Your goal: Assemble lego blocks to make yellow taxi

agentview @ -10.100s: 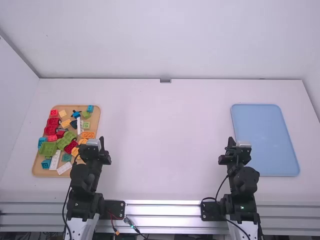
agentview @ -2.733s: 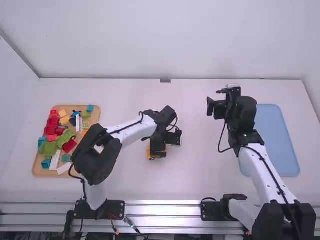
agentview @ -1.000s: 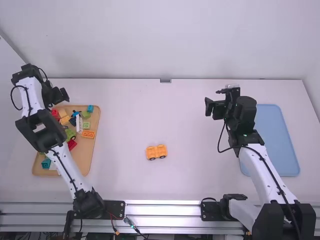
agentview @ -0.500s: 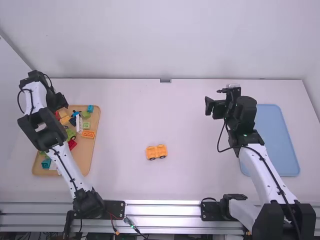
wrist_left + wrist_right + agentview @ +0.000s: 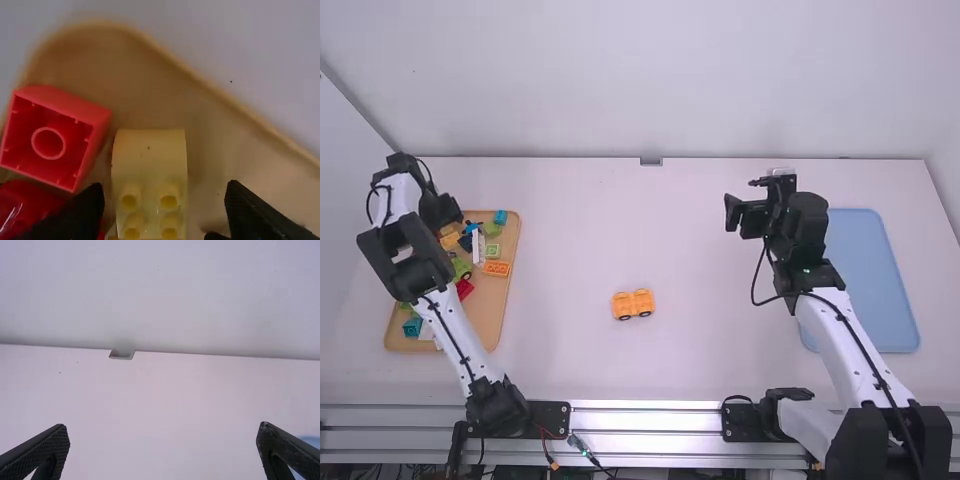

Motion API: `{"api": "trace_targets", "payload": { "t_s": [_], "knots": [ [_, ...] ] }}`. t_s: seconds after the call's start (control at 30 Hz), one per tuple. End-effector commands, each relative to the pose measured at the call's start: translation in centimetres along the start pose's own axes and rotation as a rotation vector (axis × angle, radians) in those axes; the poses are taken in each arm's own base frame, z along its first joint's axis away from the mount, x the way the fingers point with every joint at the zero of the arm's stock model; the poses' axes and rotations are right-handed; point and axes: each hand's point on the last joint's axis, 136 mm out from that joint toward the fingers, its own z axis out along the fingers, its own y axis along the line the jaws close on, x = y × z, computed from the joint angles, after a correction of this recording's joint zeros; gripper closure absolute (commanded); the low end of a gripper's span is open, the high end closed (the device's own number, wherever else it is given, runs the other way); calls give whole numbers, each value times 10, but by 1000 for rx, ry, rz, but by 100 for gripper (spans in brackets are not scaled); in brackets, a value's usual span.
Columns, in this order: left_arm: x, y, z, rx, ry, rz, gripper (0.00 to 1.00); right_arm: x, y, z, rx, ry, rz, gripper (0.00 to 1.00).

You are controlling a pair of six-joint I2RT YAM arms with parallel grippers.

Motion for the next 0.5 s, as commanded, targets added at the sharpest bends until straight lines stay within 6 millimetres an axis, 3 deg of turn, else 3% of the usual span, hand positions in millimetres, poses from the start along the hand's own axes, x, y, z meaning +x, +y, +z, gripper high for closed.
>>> {"api": "trace_targets", "payload": {
  "t_s": [0.0, 0.2, 0.3, 0.37, 0.47],
  "knots": [
    [7, 0, 7, -5, 20, -2, 41, -19, 2, -1, -6, -38, -8, 1],
    [3, 2, 11, -12, 0, -27, 57, -19, 2, -1, -6, -39, -9, 1],
    [6, 7, 11, -15, 11, -34, 60, -19, 2, -1, -7, -39, -9, 1],
    [7, 7, 12, -14, 14, -24, 70, -19, 2, -1, -5, -38, -9, 1],
    [2, 1, 11, -14, -5, 4, 69, -19, 2, -1, -8, -38, -10, 1]
  ]
}}
